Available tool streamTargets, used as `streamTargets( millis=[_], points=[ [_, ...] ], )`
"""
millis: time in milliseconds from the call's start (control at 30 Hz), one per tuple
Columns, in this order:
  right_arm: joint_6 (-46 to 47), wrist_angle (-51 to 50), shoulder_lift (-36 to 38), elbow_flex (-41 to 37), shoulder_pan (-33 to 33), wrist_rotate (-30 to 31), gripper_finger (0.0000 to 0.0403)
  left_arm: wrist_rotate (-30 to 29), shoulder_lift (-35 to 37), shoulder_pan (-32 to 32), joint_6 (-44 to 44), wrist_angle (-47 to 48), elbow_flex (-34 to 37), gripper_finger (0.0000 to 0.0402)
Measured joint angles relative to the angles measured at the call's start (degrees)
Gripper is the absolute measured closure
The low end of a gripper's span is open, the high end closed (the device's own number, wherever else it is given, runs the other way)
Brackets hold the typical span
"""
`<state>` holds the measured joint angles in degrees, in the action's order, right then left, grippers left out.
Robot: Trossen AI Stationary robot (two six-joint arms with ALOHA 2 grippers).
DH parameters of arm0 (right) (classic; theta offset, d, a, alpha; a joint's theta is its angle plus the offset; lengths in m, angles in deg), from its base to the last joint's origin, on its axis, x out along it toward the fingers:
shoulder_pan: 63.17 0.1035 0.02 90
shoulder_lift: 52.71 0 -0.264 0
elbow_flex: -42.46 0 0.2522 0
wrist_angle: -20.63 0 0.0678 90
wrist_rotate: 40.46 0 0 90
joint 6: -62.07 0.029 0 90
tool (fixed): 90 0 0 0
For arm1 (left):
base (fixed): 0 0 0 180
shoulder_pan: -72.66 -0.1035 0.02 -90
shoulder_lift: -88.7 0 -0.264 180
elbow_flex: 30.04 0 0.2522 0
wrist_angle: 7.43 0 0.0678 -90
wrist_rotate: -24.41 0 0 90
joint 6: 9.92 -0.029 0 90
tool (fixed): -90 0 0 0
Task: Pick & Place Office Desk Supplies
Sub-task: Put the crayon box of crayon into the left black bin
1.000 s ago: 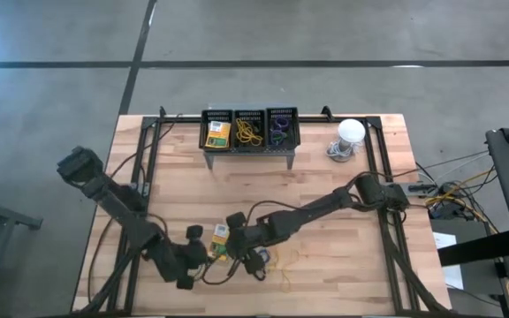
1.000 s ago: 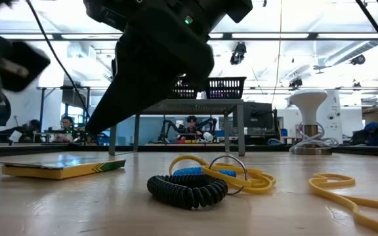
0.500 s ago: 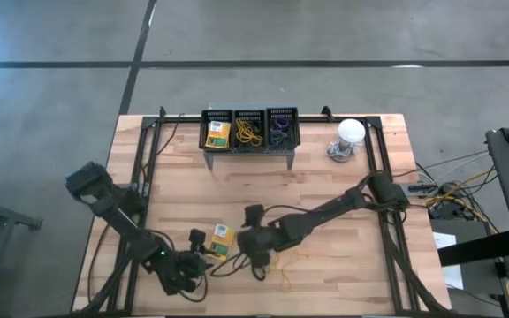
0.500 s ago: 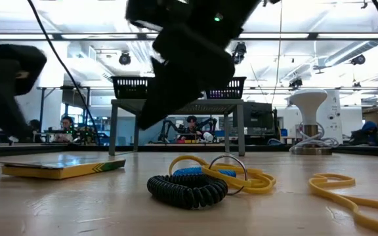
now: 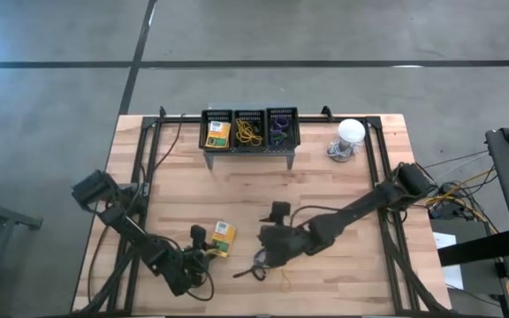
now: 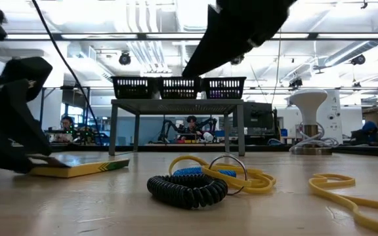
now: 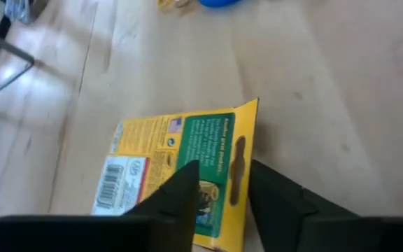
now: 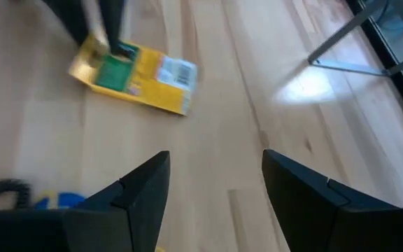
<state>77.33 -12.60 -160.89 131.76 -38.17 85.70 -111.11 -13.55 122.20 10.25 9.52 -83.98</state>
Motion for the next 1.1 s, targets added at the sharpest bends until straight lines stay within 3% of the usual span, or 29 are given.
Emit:
streamTargets(
  millis=[167,333,600,900,1100],
  points=[
    [-0.49,7.64,1.99,-4.61,0.83,0.03,0.0179,0.03,-0.01,-1.74,2.51,0.71,0.06,0.0332],
    [-0.74,7.96,2.07,-5.62,1.75,0.04,0.0179,-0.10,0.16,-2.67,2.70,0.72,-1.01,0.0393],
    [-3.59,7.01,2.42,-5.69,3.18,0.20,0.0179,-1.65,4.88,-3.88,2.81,8.21,-8.09,0.0399],
    [-1.83,4.03,2.71,-8.13,5.06,5.26,0.0179,-1.58,18.02,-8.66,1.86,35.09,-21.69,0.0400],
    [0.47,4.29,2.96,-11.14,5.42,10.00,0.0179,-0.95,26.61,-18.16,-9.84,45.24,-27.75,0.0401]
  ],
)
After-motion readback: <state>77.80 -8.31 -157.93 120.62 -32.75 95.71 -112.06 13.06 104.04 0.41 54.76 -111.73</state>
